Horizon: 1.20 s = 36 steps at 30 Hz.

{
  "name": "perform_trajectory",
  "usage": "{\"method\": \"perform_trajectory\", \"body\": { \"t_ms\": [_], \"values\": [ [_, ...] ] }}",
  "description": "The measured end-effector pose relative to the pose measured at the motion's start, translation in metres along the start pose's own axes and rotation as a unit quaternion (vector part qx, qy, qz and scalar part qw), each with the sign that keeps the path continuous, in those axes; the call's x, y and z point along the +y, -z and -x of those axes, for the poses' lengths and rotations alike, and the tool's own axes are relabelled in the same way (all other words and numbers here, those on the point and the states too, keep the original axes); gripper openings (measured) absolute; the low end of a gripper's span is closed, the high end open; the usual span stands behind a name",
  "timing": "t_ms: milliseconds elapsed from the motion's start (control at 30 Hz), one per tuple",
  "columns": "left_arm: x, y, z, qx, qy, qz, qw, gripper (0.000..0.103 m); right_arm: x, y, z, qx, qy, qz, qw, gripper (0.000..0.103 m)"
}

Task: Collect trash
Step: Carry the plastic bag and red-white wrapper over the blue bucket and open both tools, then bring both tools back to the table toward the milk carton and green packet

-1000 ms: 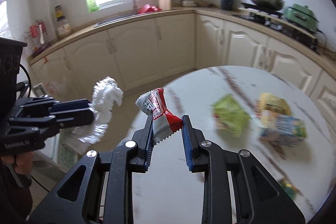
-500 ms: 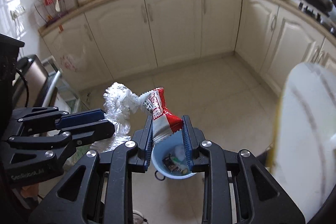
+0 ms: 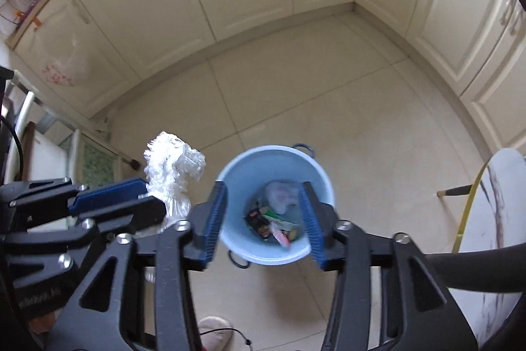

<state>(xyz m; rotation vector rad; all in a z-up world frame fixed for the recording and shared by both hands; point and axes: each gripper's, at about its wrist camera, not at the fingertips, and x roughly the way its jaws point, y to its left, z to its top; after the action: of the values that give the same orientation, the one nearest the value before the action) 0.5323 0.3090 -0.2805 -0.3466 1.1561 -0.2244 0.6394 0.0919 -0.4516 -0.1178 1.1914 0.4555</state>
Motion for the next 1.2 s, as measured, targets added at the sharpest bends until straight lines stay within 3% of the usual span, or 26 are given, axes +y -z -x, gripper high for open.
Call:
{"method": "perform_trajectory", "body": {
  "t_ms": [100, 267, 367, 500, 567, 633, 733, 867, 967, 1067, 1200],
  "values": [
    [-0.001, -0.01, -0.017, 0.009, -0.014, -0.003, 0.9999, 0.016, -0.005, 0.003, -0.005, 0.004, 0.009, -0.003, 1.0, 0.048],
    [-0.002, -0.018, -0.038, 0.014, -0.034, 0.012, 0.9993, 0.043, -0.015, 0.004, 0.001, -0.003, 0.025, -0.001, 1.0, 0.049],
    [-0.009, -0.017, -0.038, 0.006, -0.041, 0.021, 0.9989, 0.049, -0.018, 0.003, 0.007, -0.009, 0.02, -0.008, 1.0, 0.05],
    [-0.017, -0.008, -0.012, -0.024, -0.069, 0.028, 0.997, 0.05, -0.007, 0.004, 0.026, -0.021, 0.014, -0.001, 1.0, 0.055],
    [-0.022, -0.003, 0.008, -0.046, -0.096, 0.029, 0.9939, 0.062, 0.001, 0.006, 0.037, -0.028, 0.009, 0.007, 1.0, 0.055],
    [-0.027, 0.007, 0.035, -0.074, -0.117, 0.03, 0.99, 0.066, 0.013, 0.008, 0.055, -0.043, 0.008, 0.018, 0.999, 0.056],
    [-0.041, 0.022, 0.076, -0.117, -0.117, 0.025, 0.9859, 0.073, 0.029, 0.013, 0.091, -0.077, 0.004, 0.032, 0.997, 0.059],
    [-0.064, 0.046, 0.137, -0.187, -0.128, 0.025, 0.9737, 0.075, 0.05, 0.026, 0.159, -0.138, 0.007, 0.046, 0.989, 0.075],
    [-0.092, 0.07, 0.184, -0.243, -0.128, 0.009, 0.9616, 0.081, 0.061, 0.038, 0.214, -0.186, 0.007, 0.05, 0.981, 0.077],
    [-0.133, 0.094, 0.218, -0.294, -0.128, -0.01, 0.947, 0.092, 0.066, 0.056, 0.27, -0.236, 0.017, 0.056, 0.97, 0.099],
    [-0.182, 0.125, 0.262, -0.352, -0.12, -0.032, 0.9278, 0.099, 0.072, 0.088, 0.343, -0.295, 0.031, 0.051, 0.954, 0.099]
  ]
}}
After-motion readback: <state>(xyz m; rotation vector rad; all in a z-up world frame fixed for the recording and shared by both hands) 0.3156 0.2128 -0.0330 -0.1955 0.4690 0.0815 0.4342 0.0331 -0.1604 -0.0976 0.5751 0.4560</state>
